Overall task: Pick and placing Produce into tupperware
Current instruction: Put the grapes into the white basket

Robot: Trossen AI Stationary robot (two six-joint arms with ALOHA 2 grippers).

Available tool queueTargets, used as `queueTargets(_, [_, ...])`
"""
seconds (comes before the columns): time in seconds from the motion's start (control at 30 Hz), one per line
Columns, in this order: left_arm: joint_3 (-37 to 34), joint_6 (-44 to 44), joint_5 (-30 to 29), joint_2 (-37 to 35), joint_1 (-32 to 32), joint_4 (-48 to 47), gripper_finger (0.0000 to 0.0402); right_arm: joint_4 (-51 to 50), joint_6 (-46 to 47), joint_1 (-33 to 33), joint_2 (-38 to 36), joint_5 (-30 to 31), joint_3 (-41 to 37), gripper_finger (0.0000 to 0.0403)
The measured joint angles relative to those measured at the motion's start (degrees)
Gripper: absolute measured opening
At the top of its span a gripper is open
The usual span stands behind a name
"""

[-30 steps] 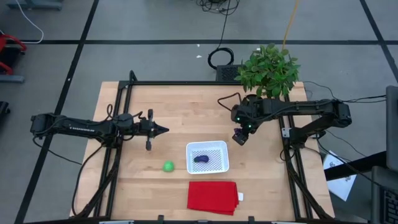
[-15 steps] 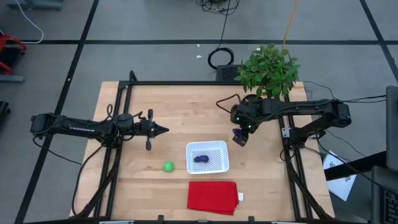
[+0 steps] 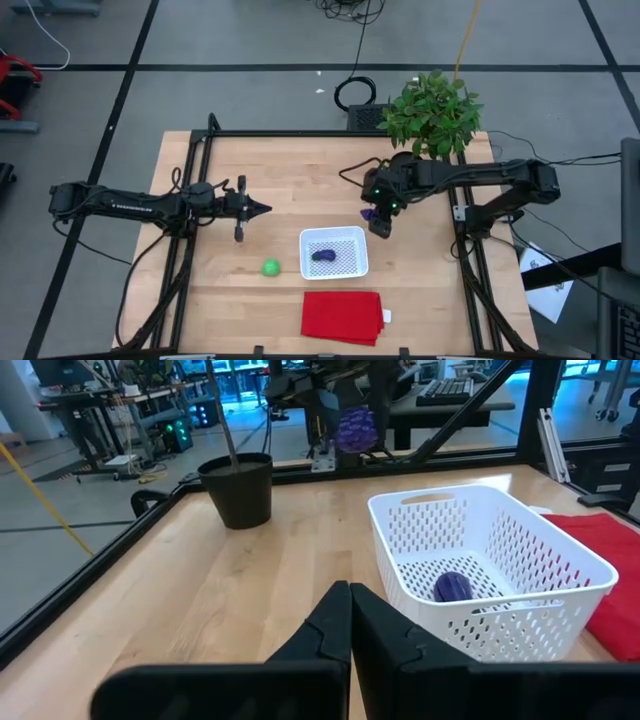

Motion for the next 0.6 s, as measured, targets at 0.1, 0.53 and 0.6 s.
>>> queueTargets(0.1, [0.0, 0.0, 0.0, 0.0, 0.0, 0.0, 0.0003, -0.9, -1.7, 1.7, 4.0, 0.0, 4.6, 0.0212])
queueTargets(0.53, [0.0, -0.1, 0.0, 0.0, 0.0, -0.3, 0.0003, -0.4, -14.8, 7.5, 16.4, 0.4, 13.8, 0.0212])
queueTargets(0.6, [0.0, -0.1, 0.0, 0.0, 0.0, -0.4, 0.0003, -0.1, -16.2, 8.3, 17.9, 1.5, 13.8, 0.0212])
